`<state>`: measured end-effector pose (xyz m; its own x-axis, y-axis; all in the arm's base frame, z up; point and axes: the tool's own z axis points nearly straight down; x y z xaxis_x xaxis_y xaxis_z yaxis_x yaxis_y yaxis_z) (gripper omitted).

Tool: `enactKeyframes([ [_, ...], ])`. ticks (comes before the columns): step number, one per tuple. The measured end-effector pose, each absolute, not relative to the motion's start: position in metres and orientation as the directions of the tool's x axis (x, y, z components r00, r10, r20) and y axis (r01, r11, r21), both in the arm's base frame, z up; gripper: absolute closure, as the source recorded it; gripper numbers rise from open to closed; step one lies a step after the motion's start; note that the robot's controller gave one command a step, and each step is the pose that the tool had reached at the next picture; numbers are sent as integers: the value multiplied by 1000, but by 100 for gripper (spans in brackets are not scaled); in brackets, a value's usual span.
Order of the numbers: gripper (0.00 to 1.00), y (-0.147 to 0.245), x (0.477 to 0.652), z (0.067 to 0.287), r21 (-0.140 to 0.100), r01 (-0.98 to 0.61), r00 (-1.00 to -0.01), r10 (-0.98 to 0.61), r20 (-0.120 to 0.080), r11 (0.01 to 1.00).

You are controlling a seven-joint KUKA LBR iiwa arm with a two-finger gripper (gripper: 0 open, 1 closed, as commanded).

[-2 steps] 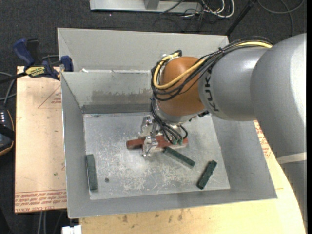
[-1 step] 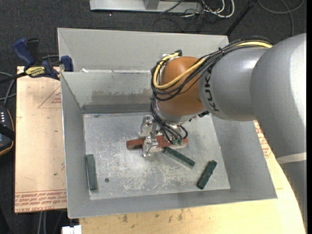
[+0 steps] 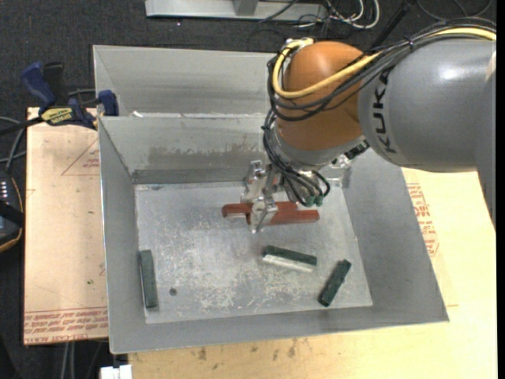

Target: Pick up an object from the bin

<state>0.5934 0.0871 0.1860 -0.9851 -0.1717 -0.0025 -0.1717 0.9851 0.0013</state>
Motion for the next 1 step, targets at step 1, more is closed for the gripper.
enactKeyframes([
  [1,100,87,593,186,1,-172,-985,-172,-2,985],
])
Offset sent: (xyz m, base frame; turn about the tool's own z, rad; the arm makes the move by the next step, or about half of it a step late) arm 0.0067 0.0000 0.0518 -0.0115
